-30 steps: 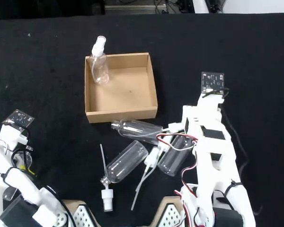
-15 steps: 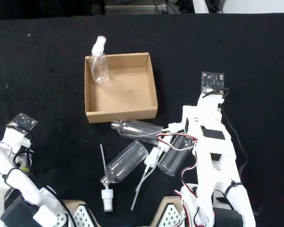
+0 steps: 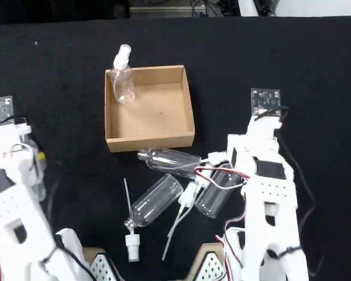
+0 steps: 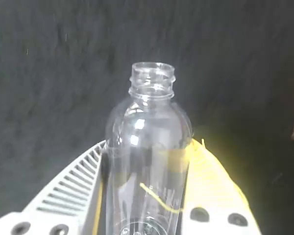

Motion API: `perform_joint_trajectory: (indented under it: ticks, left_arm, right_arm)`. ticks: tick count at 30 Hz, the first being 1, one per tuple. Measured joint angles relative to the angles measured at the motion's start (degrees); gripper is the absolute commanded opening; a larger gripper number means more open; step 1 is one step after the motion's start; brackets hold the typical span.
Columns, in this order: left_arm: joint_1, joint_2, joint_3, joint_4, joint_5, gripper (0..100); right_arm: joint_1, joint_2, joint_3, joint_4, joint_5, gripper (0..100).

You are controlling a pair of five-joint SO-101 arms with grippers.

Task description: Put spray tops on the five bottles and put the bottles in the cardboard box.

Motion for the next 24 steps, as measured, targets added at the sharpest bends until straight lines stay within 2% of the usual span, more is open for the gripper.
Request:
perform_joint_trajectory:
  ticks: [2,5,10,14,20,24]
  left_arm:
    - [3.16,-4.57,3.16,-3.78,7.03,12]
    - [7.12,-10.73,9.41,-11.43,13.63,12]
    - [9.14,-18.64,21.27,-22.07,17.93,12]
    - [9.05,-24.7,27.08,-23.47,19.43,12]
    - [9.05,-34.9,34.46,-23.74,21.36,12]
    - [9.05,-42.2,39.12,-23.74,21.36,12]
  right_arm:
    - [0.0,-3.43,-0.62,2.99,0.44,11.6]
    - [0.0,-7.38,-1.14,7.38,4.57,7.4]
    - [0.0,-8.7,-1.14,13.36,10.73,12.6]
    - [-0.79,-6.15,-4.13,16.35,15.21,14.2]
    - [-7.56,6.86,-11.16,22.77,35.16,14.2]
    - [-7.74,15.74,-17.05,23.47,43.25,14.2]
